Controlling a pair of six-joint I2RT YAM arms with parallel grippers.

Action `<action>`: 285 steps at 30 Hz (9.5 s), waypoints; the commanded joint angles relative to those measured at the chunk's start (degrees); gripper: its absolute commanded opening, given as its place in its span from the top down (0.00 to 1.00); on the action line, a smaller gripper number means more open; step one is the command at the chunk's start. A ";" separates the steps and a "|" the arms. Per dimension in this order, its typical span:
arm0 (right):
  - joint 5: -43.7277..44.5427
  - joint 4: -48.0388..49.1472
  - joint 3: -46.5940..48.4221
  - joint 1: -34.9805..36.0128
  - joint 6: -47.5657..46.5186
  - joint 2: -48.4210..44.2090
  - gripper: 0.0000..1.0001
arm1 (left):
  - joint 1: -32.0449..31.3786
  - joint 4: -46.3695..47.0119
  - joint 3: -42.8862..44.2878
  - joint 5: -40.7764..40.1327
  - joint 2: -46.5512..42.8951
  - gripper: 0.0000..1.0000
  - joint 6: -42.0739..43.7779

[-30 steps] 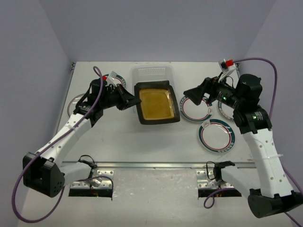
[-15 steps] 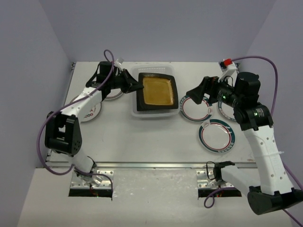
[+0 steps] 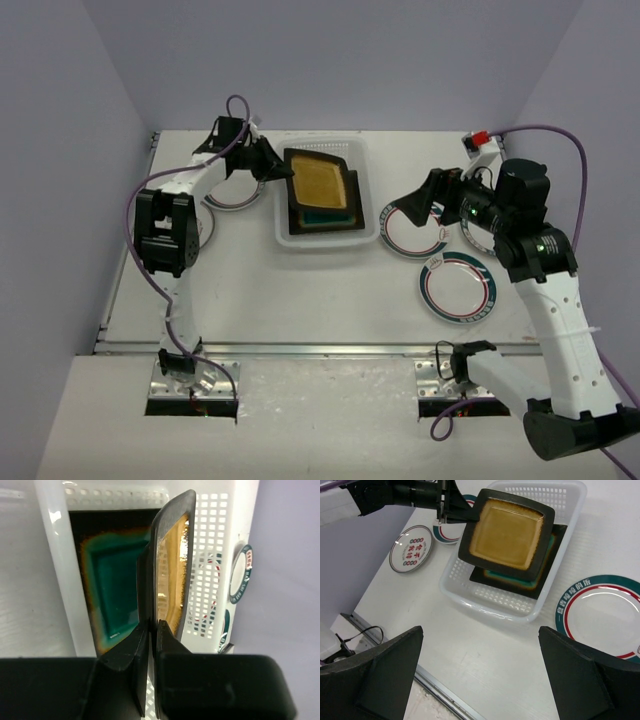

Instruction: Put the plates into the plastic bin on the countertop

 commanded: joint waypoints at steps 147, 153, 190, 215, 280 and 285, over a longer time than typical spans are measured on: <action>-16.62 18.69 -15.70 -0.20 3.91 -1.15 0.01 | 32.48 32.26 -75.40 -36.39 -50.60 0.00 -32.26; -17.12 19.98 -16.47 -0.20 4.17 -1.79 0.01 | 32.48 37.01 -75.53 -36.67 -43.95 0.08 -33.65; -16.45 22.18 -17.38 -0.20 4.23 -1.88 0.01 | 34.38 37.49 -74.02 -45.50 -55.54 1.00 -38.04; -5.19 16.41 -13.30 -0.20 4.30 -4.63 0.01 | -4.22 27.66 -18.84 -6.76 -25.56 1.00 -9.39; -11.87 16.17 -14.19 -0.20 2.59 -5.62 0.01 | 24.42 53.01 -54.82 -22.96 -17.14 0.00 -28.40; -11.50 15.77 -14.01 -0.12 2.06 -5.66 0.01 | 24.39 56.59 -52.94 -21.20 -10.04 0.00 -28.63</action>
